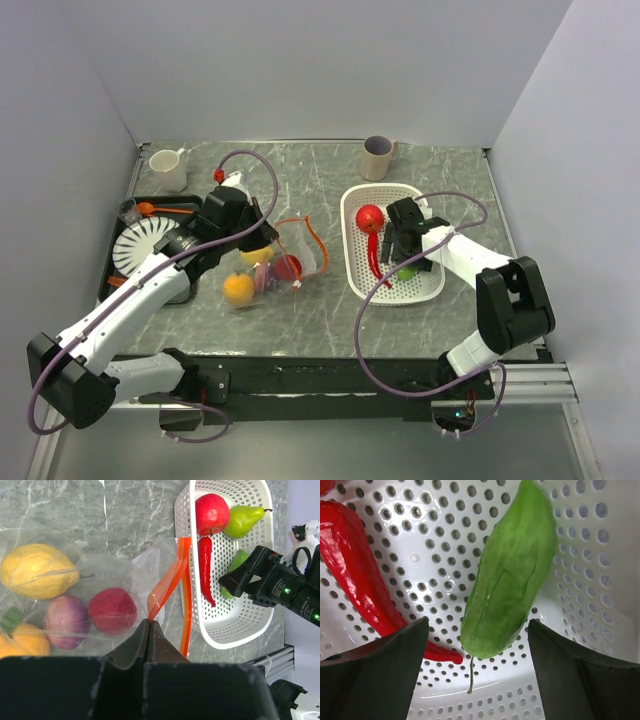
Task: Place the food in the zip-top bag and seal the zipper
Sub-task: Pick up the fake fruit from the bin.
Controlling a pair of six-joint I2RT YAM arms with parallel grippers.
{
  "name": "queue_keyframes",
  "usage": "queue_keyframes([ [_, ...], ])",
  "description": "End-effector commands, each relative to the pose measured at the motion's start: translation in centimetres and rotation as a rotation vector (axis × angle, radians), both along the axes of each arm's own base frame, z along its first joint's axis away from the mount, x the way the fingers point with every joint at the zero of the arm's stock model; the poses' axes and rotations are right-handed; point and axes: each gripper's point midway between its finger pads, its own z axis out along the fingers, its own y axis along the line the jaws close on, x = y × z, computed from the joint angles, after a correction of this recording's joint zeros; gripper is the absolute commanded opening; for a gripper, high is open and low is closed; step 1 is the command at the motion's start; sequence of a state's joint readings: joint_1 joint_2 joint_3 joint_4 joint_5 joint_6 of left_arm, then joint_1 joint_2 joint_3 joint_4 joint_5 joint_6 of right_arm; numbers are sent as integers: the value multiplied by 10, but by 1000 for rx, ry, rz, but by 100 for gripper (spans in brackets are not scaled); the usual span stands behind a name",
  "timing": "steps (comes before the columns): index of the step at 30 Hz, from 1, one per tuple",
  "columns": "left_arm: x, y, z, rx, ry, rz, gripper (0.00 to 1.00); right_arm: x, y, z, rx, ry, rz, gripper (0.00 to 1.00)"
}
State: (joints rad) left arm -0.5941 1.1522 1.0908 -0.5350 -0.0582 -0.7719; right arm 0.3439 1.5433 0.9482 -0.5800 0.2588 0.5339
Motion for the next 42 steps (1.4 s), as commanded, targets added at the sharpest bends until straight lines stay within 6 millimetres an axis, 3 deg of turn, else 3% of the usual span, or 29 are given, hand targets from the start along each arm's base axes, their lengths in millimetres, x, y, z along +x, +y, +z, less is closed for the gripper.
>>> queue_keyframes([
  [1,7,-4,14,-20,-43,-4,1,9,-9,12,-21,-63,-56,87],
  [14,4,-1,16,-22,-47,3,1,3,-11,-12,5,4,-98,76],
  [23,4,-3,14,-28,-44,-2,1,2,-1,-15,63,14,-44,38],
  [29,4,-1,14,-28,-45,1,1,4,15,2,150,-50,38,34],
  [32,4,-4,13,-31,-38,-6,1,3,22,12,181,-57,84,25],
  [35,5,-6,12,-32,-33,-16,1,3,32,29,228,-90,133,21],
  [42,3,-6,10,-32,-31,-21,1,-2,61,91,395,-231,271,20],
])
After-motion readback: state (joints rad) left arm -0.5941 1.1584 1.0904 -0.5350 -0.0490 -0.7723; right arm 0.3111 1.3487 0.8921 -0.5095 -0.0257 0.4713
